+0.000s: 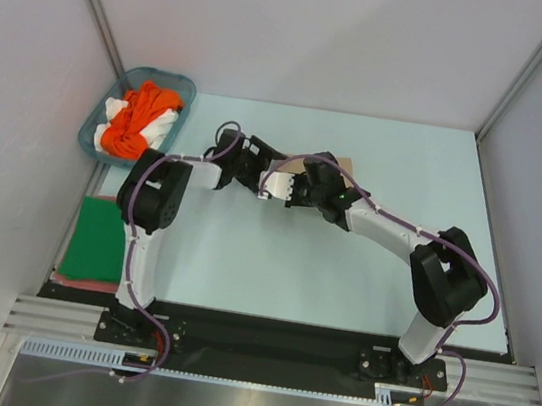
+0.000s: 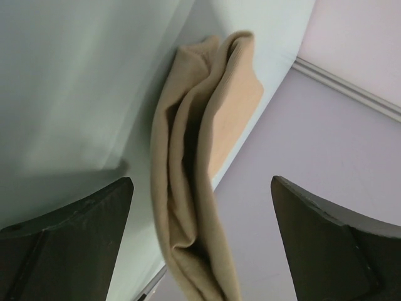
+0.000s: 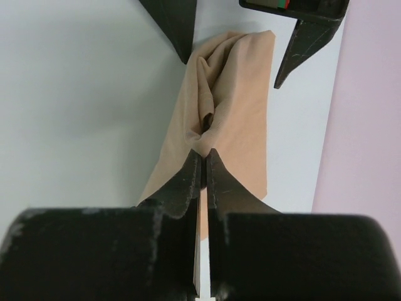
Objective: Fold and stack the t-shirts
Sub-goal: Neatly place the folded tshirt to the corner
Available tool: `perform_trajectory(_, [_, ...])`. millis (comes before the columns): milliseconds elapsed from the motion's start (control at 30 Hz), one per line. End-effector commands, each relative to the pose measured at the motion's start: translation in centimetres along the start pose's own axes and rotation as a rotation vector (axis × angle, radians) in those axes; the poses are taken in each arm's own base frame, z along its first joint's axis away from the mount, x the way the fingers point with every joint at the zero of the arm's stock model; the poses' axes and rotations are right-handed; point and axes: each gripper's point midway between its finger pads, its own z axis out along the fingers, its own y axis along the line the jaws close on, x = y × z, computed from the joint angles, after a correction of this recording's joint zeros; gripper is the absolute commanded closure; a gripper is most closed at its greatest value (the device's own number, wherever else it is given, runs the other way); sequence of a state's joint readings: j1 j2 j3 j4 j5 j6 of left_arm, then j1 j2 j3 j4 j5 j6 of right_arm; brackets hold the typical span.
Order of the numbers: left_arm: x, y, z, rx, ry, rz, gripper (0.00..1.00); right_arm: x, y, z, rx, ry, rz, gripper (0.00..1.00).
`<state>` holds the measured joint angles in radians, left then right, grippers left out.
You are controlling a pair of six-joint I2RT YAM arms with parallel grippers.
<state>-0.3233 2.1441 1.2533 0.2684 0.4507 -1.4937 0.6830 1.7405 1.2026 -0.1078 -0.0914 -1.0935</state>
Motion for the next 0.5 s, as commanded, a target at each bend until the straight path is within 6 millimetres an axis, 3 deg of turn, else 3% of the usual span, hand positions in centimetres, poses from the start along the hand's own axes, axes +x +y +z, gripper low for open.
perform_trajectory(0, [-0.4, 0.5, 1.4, -0.051, -0.002, -0.031, 0.03, -2.3, -3.0, -2.0, 0.075, -0.068, 0.001, 1.0])
perform_trajectory(133, [-0.8, 0.5, 2.7, -0.055, 0.008, -0.054, 0.11, -2.4, -3.2, -2.2, 0.083, -0.066, 0.004, 1.0])
perform_trajectory(333, [-1.4, 1.4, 3.5, -0.076, -0.01, -0.042, 0.29, -2.7, -3.5, -2.5, 0.09, -0.078, 0.015, 1.0])
perform_trajectory(433, [-1.7, 1.5, 4.2, -0.066, -0.001, -0.006, 0.51, -2.9, -3.2, -2.5, 0.076, -0.083, 0.021, 1.0])
perform_trajectory(467, [-1.9, 1.2, 4.3, -0.054, -0.003, 0.01, 0.67, -3.1, -3.2, -2.7, 0.073, -0.091, 0.024, 1.0])
